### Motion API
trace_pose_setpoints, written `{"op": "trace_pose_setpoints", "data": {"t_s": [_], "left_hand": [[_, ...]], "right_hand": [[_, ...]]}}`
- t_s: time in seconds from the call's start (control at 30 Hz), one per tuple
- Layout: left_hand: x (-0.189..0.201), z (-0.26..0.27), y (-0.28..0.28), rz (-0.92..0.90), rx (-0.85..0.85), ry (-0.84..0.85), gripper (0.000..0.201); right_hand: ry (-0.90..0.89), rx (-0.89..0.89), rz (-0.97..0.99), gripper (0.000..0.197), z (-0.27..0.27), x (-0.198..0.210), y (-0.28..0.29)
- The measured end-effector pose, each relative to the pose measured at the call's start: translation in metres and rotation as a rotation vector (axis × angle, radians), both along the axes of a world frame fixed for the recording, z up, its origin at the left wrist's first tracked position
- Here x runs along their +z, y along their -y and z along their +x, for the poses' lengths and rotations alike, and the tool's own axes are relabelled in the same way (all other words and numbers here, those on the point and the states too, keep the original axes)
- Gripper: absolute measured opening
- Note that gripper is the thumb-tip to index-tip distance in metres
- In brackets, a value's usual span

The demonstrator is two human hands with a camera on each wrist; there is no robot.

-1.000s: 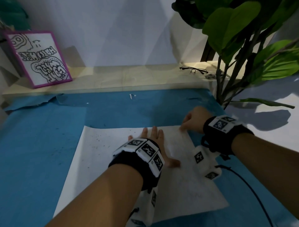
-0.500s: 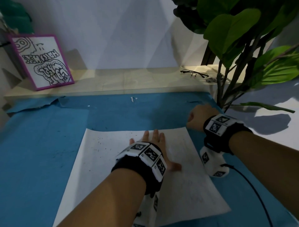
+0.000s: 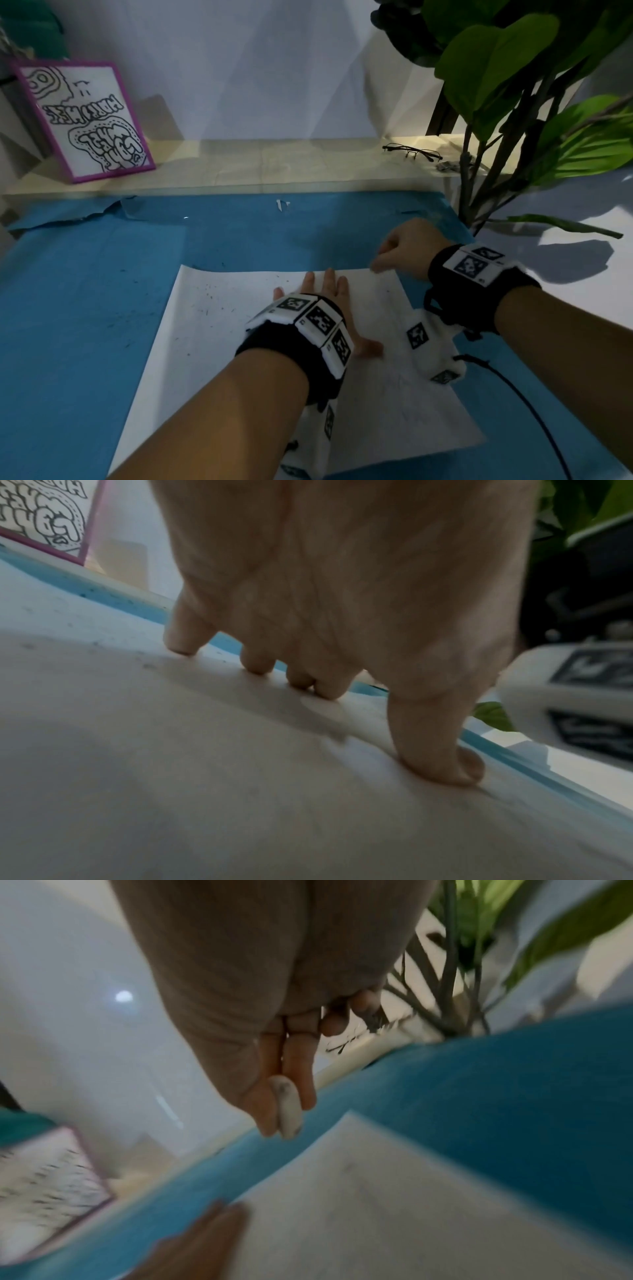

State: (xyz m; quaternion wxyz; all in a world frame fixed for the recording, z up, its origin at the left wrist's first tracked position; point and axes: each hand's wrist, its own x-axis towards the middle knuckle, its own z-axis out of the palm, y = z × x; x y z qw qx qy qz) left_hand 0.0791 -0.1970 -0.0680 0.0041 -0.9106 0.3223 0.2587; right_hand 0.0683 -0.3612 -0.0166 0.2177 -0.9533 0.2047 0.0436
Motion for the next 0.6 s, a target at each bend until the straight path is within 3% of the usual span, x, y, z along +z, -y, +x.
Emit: {"op": "trace_pose_setpoints", "data": {"t_s": [0.1, 0.27, 0.37, 0.5, 0.53, 0.6], "left_hand": [[-0.001, 0.000, 0.000, 0.001, -0.006, 0.011, 0.121], [-0.001, -0.001, 0.000, -0.014, 0.000, 0.002, 0.120], [-0.003, 0.001, 0.002, 0.000, -0.005, 0.007, 0.121], [-0.003, 0.002, 0.002, 0.002, -0.011, 0.019, 0.121], [-0.003, 0.002, 0.001, -0.002, -0.010, 0.017, 0.121], [-0.002, 0.001, 0.001, -0.007, -0.007, 0.004, 0.121]], "right_hand": [[-0.063, 0.063, 0.061, 0.019, -0.011, -0.012, -0.009], [-0.092, 0.000, -0.245, 0.015, -0.007, 0.002, 0.016], [-0.014, 0.052, -0.056, 0.017, -0.007, 0.002, -0.001], [-0.079, 0.061, 0.117, 0.016, -0.018, -0.010, -0.007], [-0.099, 0.044, 0.075, 0.014, -0.016, -0.008, -0.003], [-0.138, 0.066, -0.194, 0.011, -0.011, -0.003, 0.004]]}}
